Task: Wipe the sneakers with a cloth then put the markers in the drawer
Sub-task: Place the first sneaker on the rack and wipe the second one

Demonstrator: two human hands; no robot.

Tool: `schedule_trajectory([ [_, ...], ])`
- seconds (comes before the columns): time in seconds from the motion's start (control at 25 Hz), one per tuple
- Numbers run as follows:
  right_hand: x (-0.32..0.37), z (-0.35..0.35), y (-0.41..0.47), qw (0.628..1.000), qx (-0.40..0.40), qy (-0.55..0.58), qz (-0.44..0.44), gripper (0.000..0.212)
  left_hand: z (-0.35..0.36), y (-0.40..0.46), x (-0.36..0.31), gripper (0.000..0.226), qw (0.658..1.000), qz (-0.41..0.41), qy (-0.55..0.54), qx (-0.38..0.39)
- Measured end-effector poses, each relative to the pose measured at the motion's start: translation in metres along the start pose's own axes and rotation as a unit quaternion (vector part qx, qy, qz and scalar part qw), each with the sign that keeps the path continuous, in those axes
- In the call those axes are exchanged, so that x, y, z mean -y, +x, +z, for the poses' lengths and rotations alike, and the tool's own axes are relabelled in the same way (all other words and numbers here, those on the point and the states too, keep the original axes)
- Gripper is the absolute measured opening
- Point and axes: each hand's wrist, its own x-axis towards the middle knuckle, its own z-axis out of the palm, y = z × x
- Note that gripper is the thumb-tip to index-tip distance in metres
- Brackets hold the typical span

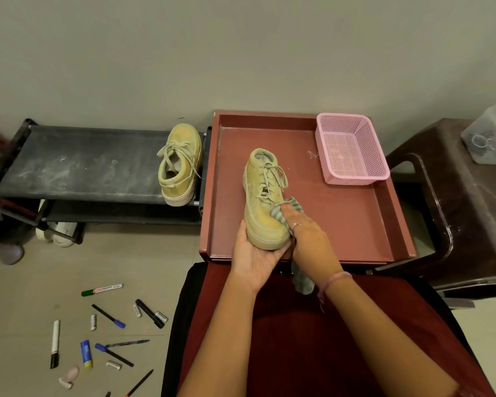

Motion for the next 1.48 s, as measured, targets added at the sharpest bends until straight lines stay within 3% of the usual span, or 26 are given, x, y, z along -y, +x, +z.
schedule_trajectory([
  [0.28, 0.02, 0.006, -0.036, 0.992, -0.035, -0.045, -0.116, 0.093, -0.002, -0.001, -0.005, 0.064, 0.999, -0.007, -0.026, -0.025],
  [0.36, 0.013, -0.001, -0.023, 0.994, -0.039, -0.038, -0.096, 0.088, -0.003, 0.0, -0.003, 0.062, 1.0, 0.004, -0.011, -0.026],
  [0.48, 0.01, -0.005, 0.001, 1.0, 0.018, 0.014, -0.006, 0.081, -0.001, 0.003, 0.001, 0.06, 0.999, 0.024, -0.004, -0.021],
  [0.56, 0.024, -0.001, -0.005, 1.0, 0.012, 0.021, 0.0, 0.078, 0.0, 0.003, 0.002, 0.059, 0.999, 0.025, -0.016, -0.017],
  [0.64, 0.034, 0.011, -0.033, 0.997, -0.039, -0.035, -0.061, 0.082, -0.002, 0.003, 0.0, 0.059, 0.999, 0.018, -0.019, -0.019],
  [0.72, 0.038, 0.021, -0.066, 0.986, -0.024, -0.115, -0.115, 0.077, -0.005, 0.002, -0.001, 0.063, 1.0, -0.01, 0.003, -0.028],
  [0.84, 0.029, 0.018, -0.07, 0.973, -0.043, -0.181, -0.138, 0.058, -0.006, 0.002, 0.002, 0.062, 0.999, -0.009, -0.007, -0.03],
  [1.0, 0.043, 0.002, -0.043, 0.962, -0.066, -0.224, -0.139, 0.052, -0.003, 0.003, 0.0, 0.053, 0.998, 0.004, -0.06, -0.023],
  [1.2, 0.052, -0.04, -0.001, 0.987, 0.118, -0.102, -0.029, 0.043, -0.003, 0.01, 0.002, 0.051, 0.995, 0.006, -0.094, -0.035],
  [1.28, 0.055, -0.068, 0.016, 0.999, 0.014, -0.031, 0.017, 0.037, -0.004, 0.011, 0.002, 0.05, 0.995, -0.001, -0.094, -0.028],
  [1.36, 0.055, -0.072, 0.039, 0.995, -0.092, -0.025, -0.015, 0.035, -0.004, 0.009, 0.002, 0.045, 0.996, 0.018, -0.088, -0.029],
  [1.4, 0.058, -0.068, 0.049, 0.992, -0.104, -0.055, -0.052, 0.035, -0.003, 0.008, 0.003, 0.043, 0.995, 0.027, -0.087, -0.032],
  [1.48, 0.063, -0.047, 0.06, 0.97, -0.04, -0.213, -0.111, 0.037, -0.001, 0.008, 0.004, 0.043, 0.996, 0.033, -0.078, -0.032],
])
